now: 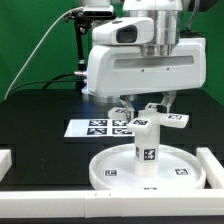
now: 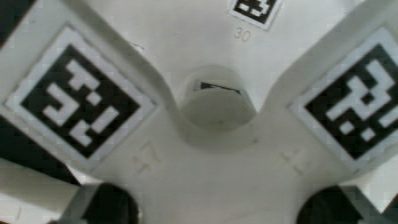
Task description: Assemble round table
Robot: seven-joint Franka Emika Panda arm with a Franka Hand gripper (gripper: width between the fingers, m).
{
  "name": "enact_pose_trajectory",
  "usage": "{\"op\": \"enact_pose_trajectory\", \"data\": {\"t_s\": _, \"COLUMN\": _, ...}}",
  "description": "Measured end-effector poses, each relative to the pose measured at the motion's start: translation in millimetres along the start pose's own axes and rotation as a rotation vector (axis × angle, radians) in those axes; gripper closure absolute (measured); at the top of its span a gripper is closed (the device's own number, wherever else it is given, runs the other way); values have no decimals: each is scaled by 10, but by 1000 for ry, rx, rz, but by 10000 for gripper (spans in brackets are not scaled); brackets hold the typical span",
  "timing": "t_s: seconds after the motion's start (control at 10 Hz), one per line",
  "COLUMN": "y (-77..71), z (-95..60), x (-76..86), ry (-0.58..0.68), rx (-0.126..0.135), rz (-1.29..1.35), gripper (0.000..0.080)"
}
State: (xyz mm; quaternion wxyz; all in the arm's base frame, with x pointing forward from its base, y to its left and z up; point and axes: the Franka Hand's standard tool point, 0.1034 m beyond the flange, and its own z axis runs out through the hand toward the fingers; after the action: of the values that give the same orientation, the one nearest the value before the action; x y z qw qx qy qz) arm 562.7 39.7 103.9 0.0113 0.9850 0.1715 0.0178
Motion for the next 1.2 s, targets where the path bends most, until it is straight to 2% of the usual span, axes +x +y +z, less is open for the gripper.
{"op": "enact_pose_trajectory", "data": {"t_s": 0.2, "y": -13, "z": 8, "x": 1, "ry": 24, "rx": -11, "rz": 295, "gripper": 362}}
{"op": "enact_pose_trajectory", "data": {"t_s": 0.4, "y": -13, "z": 11, "x": -1, "ry": 29, "rx": -8, "rz": 637, "gripper": 361}}
{"op": "enact_pose_trajectory", "data": {"t_s": 0.6, "y": -7, "z": 13, "x": 2, "ry": 22, "rx": 10, "rz": 957, "gripper": 361}}
{"op": "enact_pose_trajectory", "data": {"t_s": 0.7, "y": -6, "z": 16, "x": -3, "ry": 17, "rx": 22, "rz": 1043, "gripper": 361}}
{"op": "enact_pose_trajectory", "data": {"t_s": 1.0, "y": -5, "z": 17, "x": -5, "ry": 15, "rx": 27, "rz": 1211, "gripper": 361}}
{"op": "enact_pose_trajectory", "data": {"t_s": 1.2, "y": 10, "z": 21, "x": -17, "ry": 0, "rx": 57, "rz": 1488, "gripper": 360}}
